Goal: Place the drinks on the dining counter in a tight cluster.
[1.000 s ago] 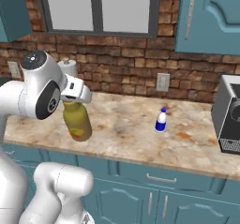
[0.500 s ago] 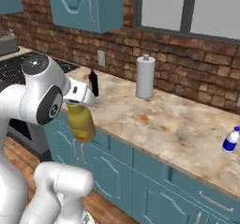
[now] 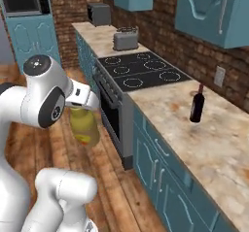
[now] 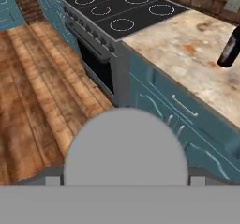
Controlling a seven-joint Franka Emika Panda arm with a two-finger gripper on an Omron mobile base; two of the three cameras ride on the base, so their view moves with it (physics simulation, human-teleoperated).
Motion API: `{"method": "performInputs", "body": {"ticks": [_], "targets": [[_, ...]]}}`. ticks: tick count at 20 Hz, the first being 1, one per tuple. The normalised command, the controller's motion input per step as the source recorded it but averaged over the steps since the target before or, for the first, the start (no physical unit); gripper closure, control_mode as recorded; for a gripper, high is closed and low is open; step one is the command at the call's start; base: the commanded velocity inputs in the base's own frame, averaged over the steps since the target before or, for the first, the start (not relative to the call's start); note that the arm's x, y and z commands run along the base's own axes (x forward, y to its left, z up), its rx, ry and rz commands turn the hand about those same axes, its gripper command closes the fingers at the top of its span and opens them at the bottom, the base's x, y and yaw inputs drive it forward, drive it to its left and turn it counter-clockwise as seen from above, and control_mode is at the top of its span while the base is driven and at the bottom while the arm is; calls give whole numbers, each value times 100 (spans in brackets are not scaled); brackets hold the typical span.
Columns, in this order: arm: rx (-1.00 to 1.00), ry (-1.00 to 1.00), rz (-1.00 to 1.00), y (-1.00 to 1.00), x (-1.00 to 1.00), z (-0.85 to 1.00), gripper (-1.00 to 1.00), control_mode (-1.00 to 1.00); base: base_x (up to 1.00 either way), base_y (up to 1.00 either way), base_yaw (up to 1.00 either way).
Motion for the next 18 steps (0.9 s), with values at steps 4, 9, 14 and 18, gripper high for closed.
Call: {"method": "performInputs", "body": {"ticks": [4,9,14,18], "targets": [[0,0,0,0,0,0,100,100,0,37,67],[0,0,0,0,0,0,100,100,0,22,70],[0,0,0,0,0,0,100,100,0,22,70],[0,0,0,0,0,0,100,100,-1,25,66]]}}
